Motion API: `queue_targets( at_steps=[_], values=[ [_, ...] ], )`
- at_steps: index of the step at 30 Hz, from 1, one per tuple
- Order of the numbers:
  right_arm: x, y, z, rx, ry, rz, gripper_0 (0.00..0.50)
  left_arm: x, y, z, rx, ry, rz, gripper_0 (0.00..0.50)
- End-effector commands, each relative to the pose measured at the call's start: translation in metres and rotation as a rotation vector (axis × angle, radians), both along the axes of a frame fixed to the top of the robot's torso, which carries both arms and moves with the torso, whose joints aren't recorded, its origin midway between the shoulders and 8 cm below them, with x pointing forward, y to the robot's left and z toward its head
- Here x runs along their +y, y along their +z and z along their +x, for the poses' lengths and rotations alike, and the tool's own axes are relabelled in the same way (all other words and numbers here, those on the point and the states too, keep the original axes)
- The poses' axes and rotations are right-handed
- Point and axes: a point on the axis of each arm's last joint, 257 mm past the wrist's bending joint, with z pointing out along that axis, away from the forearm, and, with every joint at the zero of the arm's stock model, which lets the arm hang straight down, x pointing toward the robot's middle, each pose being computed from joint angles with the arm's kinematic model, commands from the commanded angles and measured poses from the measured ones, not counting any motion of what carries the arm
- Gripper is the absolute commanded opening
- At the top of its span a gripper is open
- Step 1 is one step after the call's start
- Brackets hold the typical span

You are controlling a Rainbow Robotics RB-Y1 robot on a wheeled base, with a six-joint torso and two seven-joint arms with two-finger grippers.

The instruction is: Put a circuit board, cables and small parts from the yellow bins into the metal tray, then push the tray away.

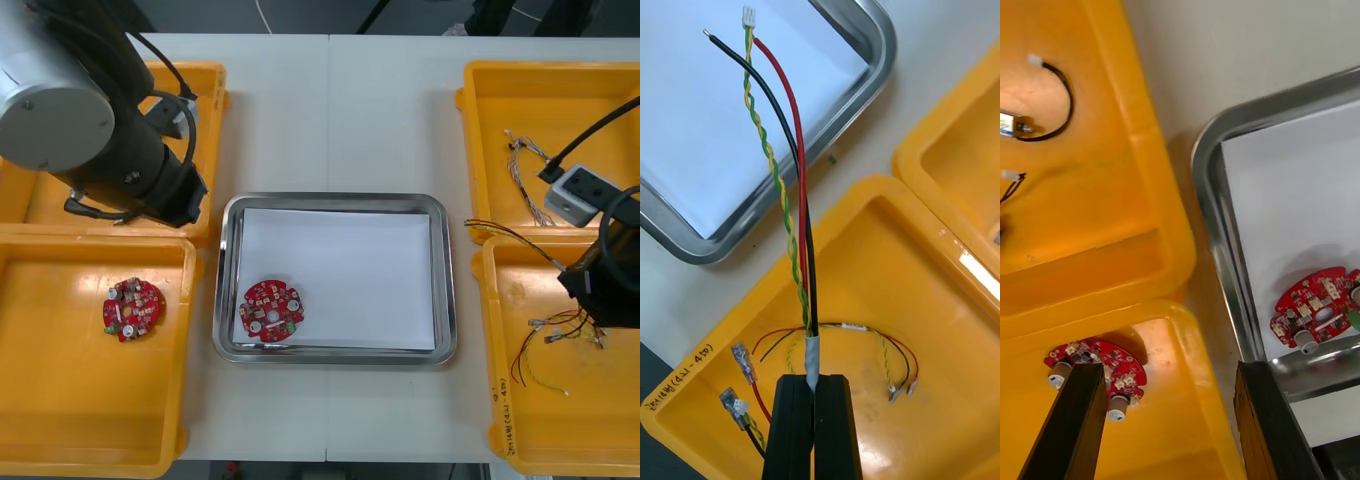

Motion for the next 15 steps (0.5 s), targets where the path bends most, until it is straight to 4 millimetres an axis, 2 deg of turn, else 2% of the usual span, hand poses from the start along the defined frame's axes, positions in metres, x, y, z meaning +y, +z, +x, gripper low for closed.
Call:
queue_targets(
  at_steps=[1,6,15],
  values=[
    [0.024,0.010,0.005,-0.031,0.144,-0.086,0.000,0.022,0.022,0.022,-0.037,0.091,-0.014,0.500],
    [0.055,0.011,0.009,-0.055,0.240,-0.115,0.000,0.054,0.022,0.042,-0.044,0.197,-0.008,0.500],
    [0.105,0.006,0.012,-0.102,0.401,-0.156,0.000,0.084,0.032,0.072,-0.069,0.265,-0.064,0.500]
  ],
)
